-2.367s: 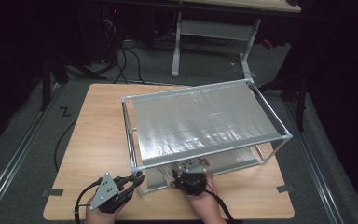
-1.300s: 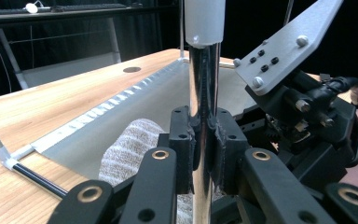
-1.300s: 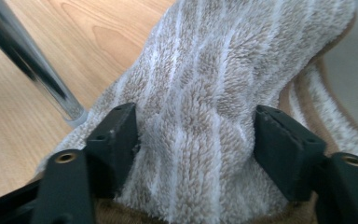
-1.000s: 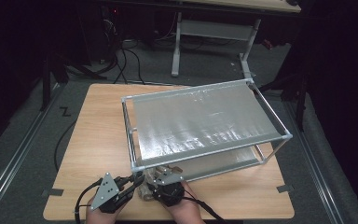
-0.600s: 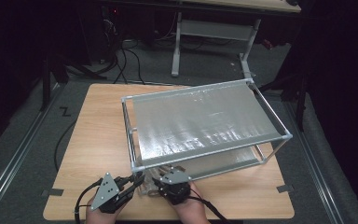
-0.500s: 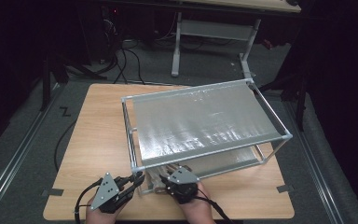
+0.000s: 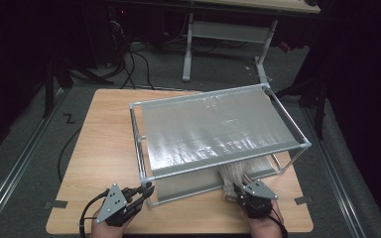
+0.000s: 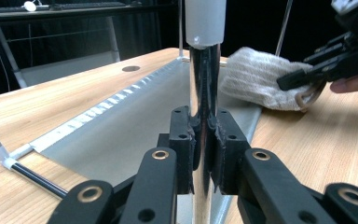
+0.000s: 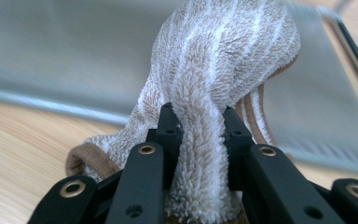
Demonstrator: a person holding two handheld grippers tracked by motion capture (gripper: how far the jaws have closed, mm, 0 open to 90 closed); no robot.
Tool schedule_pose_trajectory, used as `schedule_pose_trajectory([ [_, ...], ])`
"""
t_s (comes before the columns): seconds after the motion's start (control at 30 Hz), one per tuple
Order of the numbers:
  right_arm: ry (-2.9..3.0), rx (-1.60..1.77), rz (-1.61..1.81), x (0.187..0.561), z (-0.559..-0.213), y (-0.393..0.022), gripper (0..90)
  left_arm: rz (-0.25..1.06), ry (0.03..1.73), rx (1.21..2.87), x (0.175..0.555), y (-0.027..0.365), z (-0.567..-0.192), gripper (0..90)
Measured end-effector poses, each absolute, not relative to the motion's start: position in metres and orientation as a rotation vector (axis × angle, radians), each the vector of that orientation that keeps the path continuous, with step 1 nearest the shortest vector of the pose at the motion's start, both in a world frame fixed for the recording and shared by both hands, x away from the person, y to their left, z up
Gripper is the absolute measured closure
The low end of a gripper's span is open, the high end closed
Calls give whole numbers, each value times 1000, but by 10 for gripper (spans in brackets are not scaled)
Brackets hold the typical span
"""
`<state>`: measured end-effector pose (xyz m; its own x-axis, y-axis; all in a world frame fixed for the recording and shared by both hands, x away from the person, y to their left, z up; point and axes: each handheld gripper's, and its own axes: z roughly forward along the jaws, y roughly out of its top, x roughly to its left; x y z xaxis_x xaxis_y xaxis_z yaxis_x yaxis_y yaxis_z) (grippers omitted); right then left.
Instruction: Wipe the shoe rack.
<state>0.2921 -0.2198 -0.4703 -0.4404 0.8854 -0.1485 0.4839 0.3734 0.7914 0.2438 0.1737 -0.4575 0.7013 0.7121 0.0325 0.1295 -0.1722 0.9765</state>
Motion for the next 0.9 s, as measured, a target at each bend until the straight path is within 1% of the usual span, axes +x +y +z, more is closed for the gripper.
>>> schedule_pose_trajectory([
  [0.17, 2098, 1227, 837, 308, -486, -228, 742, 597, 680, 1695, 244, 173, -457, 803],
  [0.53, 2070, 1257, 851, 352, -490, -220, 740, 605, 677, 1691, 256, 169, -458, 802],
  [0.67, 2027, 1234, 928, 337, -481, -223, 740, 607, 655, 1693, 255, 169, -459, 800],
  [0.9, 1938, 1180, 1037, 285, -458, -236, 739, 589, 637, 1697, 257, 171, -459, 800],
])
